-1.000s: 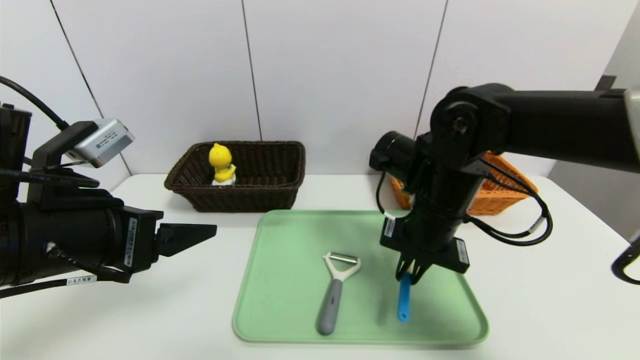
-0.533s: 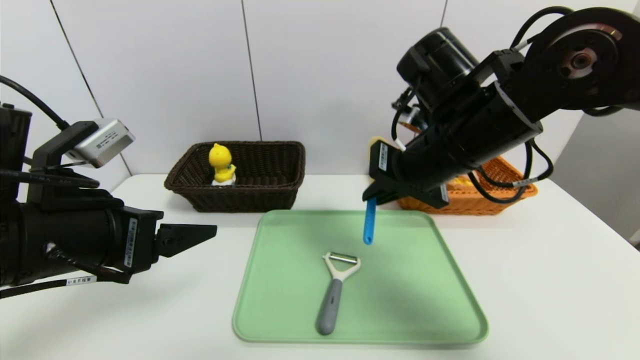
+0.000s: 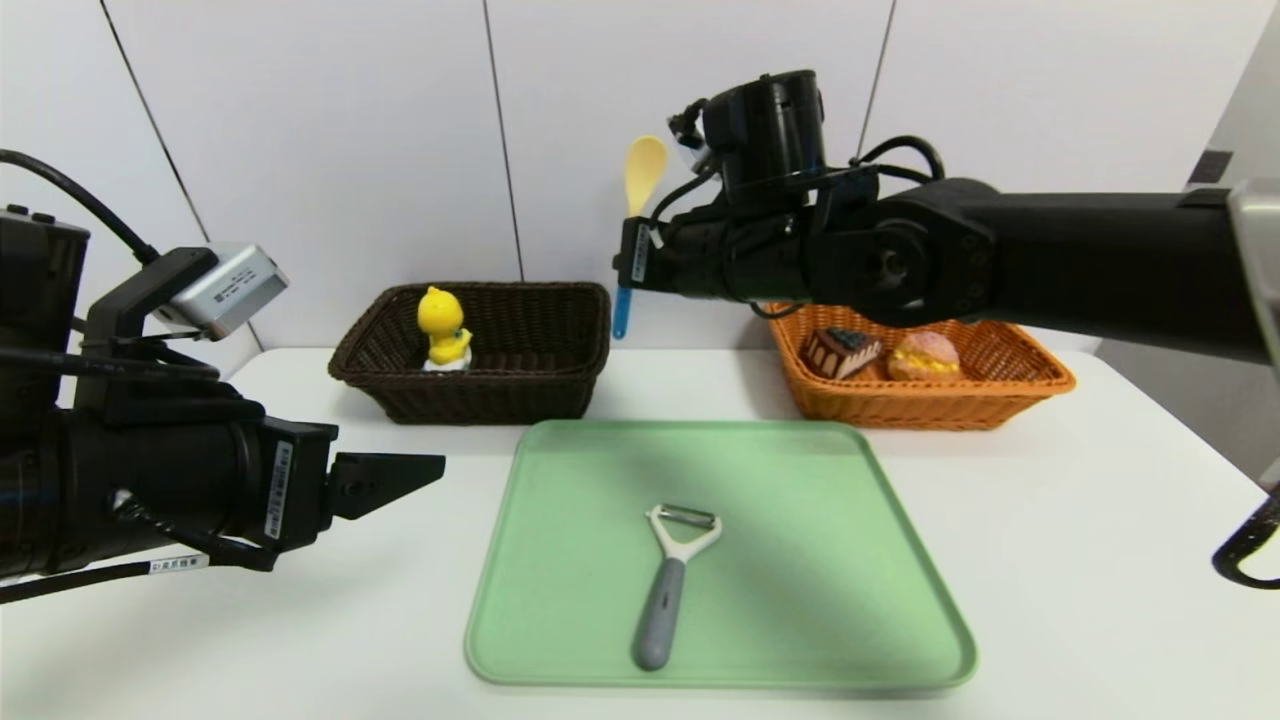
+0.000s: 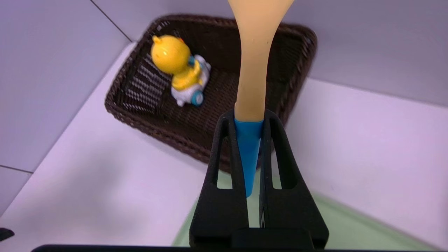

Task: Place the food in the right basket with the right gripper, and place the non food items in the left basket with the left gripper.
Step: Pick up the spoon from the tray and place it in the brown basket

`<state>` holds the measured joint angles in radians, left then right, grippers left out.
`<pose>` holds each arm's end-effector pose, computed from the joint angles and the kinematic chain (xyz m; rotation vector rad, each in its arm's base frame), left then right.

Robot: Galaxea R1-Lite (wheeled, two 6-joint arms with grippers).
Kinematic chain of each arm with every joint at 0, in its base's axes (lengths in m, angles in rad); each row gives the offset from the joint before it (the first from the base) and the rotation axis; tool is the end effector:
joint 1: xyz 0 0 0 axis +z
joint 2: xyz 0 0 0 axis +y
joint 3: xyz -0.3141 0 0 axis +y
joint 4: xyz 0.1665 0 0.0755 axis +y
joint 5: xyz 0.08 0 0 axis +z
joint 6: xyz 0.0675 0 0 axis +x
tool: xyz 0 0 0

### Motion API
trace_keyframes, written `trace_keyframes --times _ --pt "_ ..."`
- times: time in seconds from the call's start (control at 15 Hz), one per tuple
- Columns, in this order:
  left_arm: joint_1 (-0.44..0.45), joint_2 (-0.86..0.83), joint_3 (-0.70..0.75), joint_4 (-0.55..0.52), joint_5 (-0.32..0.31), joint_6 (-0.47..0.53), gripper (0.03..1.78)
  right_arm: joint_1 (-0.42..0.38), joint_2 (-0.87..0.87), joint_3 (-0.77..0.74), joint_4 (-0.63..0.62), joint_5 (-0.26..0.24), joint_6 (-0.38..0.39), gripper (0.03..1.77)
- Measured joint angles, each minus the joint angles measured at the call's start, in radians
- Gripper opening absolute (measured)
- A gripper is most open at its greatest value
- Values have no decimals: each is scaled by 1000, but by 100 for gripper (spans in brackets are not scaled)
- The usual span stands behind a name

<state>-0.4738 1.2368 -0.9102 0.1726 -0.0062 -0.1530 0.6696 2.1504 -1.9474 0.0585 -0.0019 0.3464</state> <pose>0.1853 -0.0955 0.2442 -0.0303 0.5244 -0.4308 0.3865 0.3058 0.2650 0.2439 0.3630 0.6119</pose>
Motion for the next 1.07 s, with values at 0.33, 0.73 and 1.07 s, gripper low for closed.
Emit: trace_keyframes --times 0.33,0.73,1.07 --pt "0 25 4 1 3 -2 169 3 107 -3 -269 7 -41 15" --pt "-8 43 18 0 2 -2 169 45 203 -10 -417 7 -57 15" --pt "-11 49 42 0 1 -5 169 45 274 -17 -490 -2 -81 15"
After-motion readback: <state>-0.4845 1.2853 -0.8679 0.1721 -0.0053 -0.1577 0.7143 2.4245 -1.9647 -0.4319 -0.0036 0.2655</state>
